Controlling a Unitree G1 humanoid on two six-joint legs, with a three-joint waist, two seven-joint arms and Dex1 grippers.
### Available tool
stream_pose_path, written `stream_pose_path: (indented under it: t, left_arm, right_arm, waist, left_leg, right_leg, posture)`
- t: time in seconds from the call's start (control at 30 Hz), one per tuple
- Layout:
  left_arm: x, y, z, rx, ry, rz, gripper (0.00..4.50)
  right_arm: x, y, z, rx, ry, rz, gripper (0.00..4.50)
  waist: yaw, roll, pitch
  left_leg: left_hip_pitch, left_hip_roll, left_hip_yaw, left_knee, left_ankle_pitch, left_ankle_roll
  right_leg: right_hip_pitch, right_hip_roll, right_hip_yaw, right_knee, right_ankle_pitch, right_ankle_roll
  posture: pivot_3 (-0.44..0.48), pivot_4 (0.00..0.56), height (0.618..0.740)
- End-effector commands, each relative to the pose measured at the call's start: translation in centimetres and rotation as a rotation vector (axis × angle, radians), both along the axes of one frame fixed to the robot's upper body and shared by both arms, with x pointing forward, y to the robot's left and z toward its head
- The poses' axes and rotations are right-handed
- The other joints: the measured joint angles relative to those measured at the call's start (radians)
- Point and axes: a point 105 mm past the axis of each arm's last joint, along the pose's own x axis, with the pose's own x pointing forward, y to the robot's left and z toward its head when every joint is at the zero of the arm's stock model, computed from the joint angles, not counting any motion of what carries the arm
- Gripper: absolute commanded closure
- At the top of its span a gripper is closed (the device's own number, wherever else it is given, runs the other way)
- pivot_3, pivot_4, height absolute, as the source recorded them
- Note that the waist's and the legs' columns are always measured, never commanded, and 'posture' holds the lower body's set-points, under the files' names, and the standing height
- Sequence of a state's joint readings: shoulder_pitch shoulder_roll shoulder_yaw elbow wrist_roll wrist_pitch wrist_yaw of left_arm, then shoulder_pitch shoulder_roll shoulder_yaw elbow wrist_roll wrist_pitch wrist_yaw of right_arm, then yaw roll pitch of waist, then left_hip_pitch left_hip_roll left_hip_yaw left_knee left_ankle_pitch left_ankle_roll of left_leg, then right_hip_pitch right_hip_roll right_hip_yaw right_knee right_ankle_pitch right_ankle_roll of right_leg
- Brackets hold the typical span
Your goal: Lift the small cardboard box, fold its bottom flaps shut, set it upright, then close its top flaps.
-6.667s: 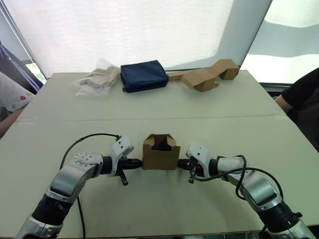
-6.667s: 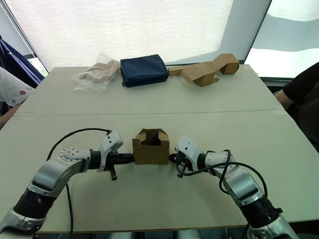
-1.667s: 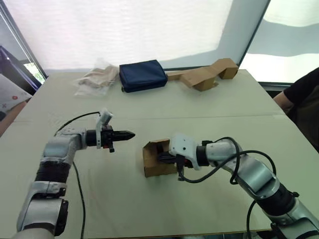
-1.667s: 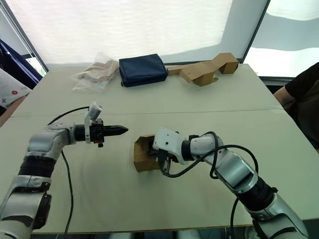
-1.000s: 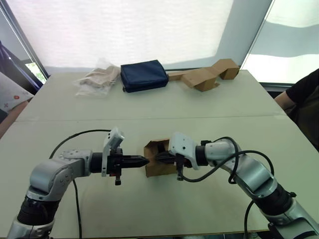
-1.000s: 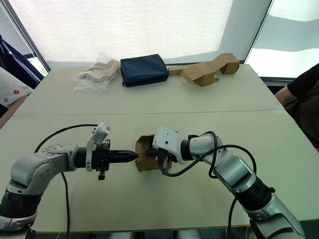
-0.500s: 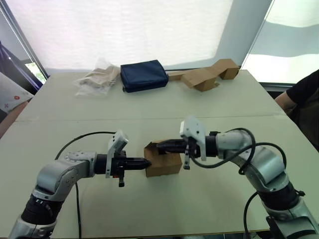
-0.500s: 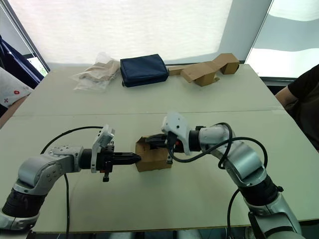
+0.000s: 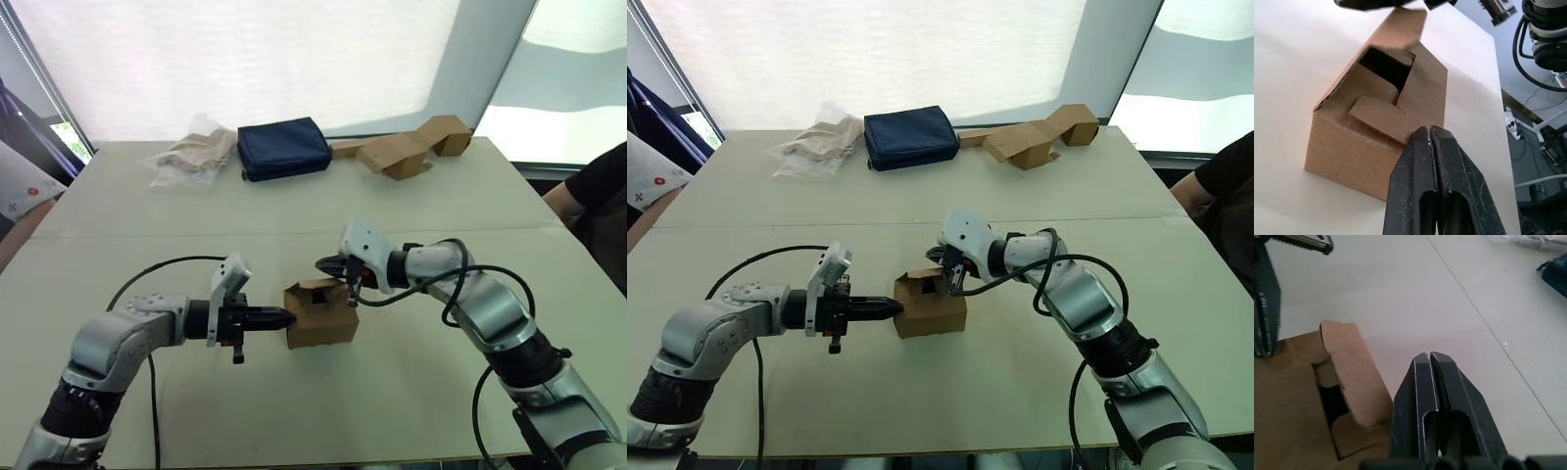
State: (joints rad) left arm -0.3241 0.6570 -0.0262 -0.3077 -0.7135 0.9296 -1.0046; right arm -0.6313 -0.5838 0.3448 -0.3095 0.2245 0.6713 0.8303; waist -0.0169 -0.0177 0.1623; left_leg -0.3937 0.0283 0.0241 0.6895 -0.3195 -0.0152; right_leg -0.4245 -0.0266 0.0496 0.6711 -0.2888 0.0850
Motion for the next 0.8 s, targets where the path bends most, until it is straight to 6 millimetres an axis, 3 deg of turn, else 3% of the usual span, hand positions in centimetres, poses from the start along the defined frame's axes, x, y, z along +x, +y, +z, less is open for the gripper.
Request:
stream_pose_path:
  t: [0.03, 0.27, 0.4, 0.8]
  left_arm:
    - [-0.3, -0.2, 0.8, -0.019, -0.024, -0.015, 4.47]
    - [0.6, 0.6, 2.3, -0.034, -0.059, 0.012, 4.47]
    - [1.5, -0.2, 3.1, -0.051, -0.100, 0.017, 4.47]
    - [3.8, -1.3, 1.7, -0.035, -0.137, 0.086, 4.47]
  right_arm:
    - [-1.5, 0.3, 0.8, 0.006, -0.021, 0.061, 4.50]
    - [-2.2, 0.2, 0.3, 0.016, -0.002, 0.044, 4.50]
    - [-2.2, 0.2, 0.1, 0.013, -0.007, 0.036, 4.50]
    - [-2.4, 0.4, 0.0, 0.018, -0.011, 0.033, 4.50]
  waist:
    - [0.000, 0.000, 0.000]
    - [-0.001, 0.000, 0.000]
    - [0.002, 0.000, 0.000]
    - [0.001, 0.000, 0.000]
  left_leg:
    - [0.000, 0.000, 0.000, 0.000, 0.000, 0.000]
    - [0.000, 0.000, 0.000, 0.000, 0.000, 0.000]
    - [0.000, 0.000, 0.000, 0.000, 0.000, 0.000]
    - [0.000, 0.000, 0.000, 0.000, 0.000, 0.000]
  right_leg:
    - [0.000, 0.000, 0.000, 0.000, 0.000, 0.000]
    - [0.000, 0.000, 0.000, 0.000, 0.000, 0.000]
    - [0.000, 0.000, 0.000, 0.000, 0.000, 0.000]
    - [0.000, 0.001, 0.000, 0.000, 0.000, 0.000]
  posture:
    - [0.000, 0.150, 0.740]
    - [0.000, 0.150, 0.740]
    - [0.000, 0.150, 0.740]
    - [0.000, 0.150, 0.740]
